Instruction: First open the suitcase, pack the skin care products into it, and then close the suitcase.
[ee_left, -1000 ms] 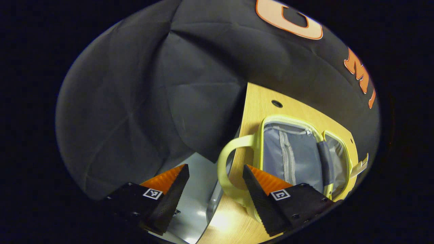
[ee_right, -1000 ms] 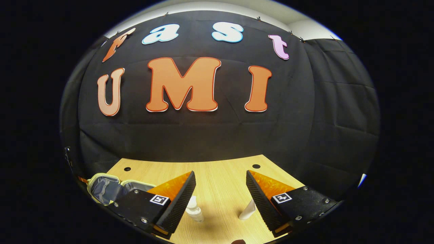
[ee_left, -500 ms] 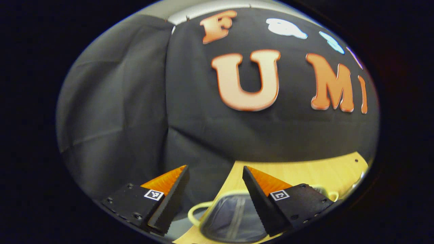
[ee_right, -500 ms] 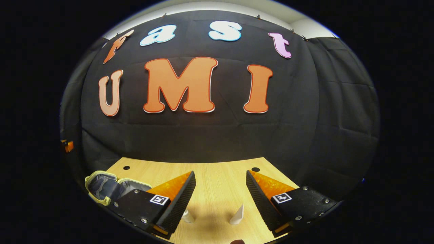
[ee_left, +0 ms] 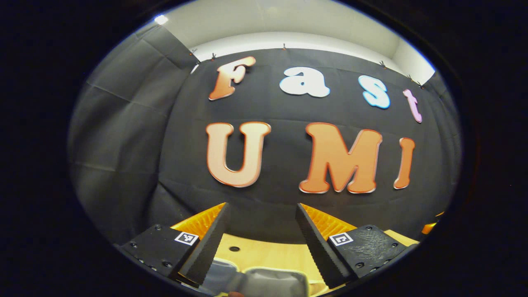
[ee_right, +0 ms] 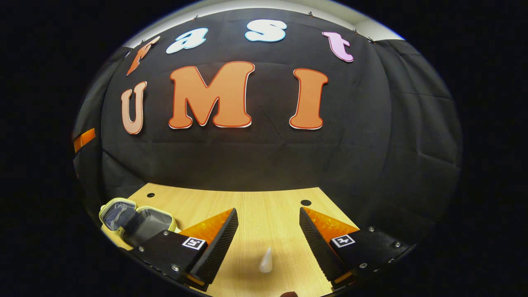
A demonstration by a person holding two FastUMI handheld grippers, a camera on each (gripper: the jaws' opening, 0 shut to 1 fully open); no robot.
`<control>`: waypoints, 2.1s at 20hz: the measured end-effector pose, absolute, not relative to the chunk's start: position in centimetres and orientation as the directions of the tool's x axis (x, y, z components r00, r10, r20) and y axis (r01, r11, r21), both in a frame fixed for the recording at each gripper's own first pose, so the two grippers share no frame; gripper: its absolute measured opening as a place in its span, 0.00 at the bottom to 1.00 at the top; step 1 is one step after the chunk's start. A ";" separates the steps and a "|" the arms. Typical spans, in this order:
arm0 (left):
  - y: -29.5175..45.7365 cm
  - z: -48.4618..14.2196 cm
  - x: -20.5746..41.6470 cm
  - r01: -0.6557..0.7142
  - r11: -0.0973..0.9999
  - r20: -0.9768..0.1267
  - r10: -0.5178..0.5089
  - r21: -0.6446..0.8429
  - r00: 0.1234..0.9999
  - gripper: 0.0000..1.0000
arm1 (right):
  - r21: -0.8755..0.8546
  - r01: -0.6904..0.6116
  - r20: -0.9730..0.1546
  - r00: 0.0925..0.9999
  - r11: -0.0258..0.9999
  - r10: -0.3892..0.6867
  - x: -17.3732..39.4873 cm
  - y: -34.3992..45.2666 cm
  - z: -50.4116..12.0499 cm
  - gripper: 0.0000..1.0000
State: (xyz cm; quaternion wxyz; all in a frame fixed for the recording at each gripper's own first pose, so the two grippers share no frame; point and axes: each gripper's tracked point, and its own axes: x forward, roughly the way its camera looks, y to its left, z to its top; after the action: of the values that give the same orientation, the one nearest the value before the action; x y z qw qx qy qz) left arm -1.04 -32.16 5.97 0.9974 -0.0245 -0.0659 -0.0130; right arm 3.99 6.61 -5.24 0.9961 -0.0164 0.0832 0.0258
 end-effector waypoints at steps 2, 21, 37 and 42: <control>-36.3 3.5 -1.8 0.087 0.995 0.093 -0.082 -0.046 0.992 0.99 | -0.033 -0.059 -0.171 0.984 0.998 0.053 4.0 5.8 -6.0 0.95; -56.8 -28.4 -7.8 0.344 0.927 -0.339 -0.279 0.149 0.899 0.99 | -0.110 -0.066 -0.307 0.951 0.992 0.029 4.8 -0.5 -13.4 0.95; -59.5 -32.5 -3.0 0.357 0.918 -0.423 -0.258 0.171 0.868 0.60 | -0.058 -0.085 -0.410 0.910 0.995 0.054 2.1 -1.1 -18.0 0.96; -60.0 -29.0 -3.3 0.379 0.918 -0.426 -0.299 0.115 0.854 0.58 | -0.030 -0.157 -0.439 0.889 0.987 0.128 1.0 2.0 -19.9 0.96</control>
State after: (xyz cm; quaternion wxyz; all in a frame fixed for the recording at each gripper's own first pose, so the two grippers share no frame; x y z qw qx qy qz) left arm -3.27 -59.97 -28.99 0.9578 0.0980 0.2045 -0.1769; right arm 1.05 1.95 -19.89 0.9714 -0.0324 0.2236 0.0732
